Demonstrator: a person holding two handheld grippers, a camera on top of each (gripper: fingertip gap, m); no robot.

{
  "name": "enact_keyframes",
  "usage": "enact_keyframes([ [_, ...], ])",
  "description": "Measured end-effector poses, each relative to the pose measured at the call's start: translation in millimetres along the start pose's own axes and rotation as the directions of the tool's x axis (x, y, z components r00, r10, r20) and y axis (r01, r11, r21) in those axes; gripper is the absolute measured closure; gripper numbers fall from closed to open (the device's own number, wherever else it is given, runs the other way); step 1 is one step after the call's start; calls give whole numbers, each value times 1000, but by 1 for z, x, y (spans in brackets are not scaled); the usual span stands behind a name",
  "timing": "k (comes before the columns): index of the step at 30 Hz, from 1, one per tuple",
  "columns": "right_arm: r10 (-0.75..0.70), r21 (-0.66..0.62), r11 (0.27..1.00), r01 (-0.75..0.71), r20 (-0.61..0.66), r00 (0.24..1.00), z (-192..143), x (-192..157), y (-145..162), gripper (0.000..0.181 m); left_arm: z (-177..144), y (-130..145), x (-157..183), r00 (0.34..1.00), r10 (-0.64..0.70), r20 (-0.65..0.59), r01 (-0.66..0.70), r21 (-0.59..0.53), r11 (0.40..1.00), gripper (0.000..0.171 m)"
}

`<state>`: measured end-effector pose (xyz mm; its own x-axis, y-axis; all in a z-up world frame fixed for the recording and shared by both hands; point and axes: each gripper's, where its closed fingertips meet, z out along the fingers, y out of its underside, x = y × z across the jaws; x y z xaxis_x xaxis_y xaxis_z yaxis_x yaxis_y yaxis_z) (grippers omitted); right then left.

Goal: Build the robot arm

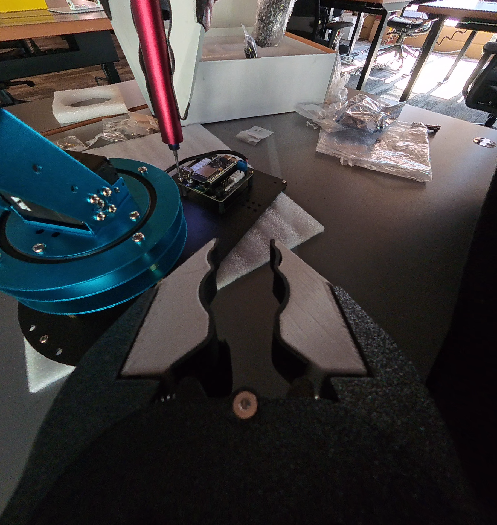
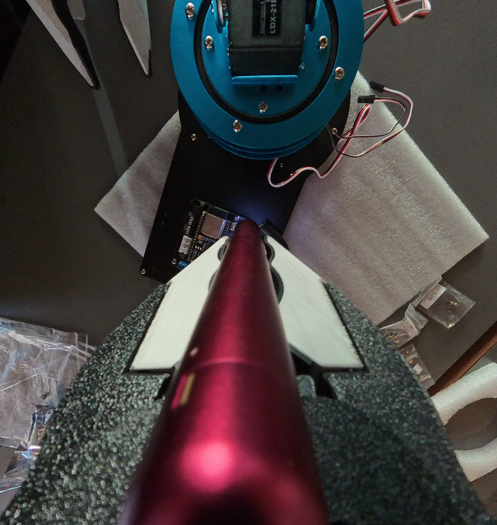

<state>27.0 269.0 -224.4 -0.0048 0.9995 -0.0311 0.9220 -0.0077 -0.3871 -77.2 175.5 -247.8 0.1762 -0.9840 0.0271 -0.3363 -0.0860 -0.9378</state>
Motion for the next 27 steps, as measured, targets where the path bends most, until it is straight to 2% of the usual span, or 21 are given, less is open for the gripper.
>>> enact_keyframes([
  [27, -25, -3, 1000, 25, 7, 1000, 1, 0, -2, 159, 2, 2, 0, 1000, 1, 1, -1, -16, 1000, 137],
])
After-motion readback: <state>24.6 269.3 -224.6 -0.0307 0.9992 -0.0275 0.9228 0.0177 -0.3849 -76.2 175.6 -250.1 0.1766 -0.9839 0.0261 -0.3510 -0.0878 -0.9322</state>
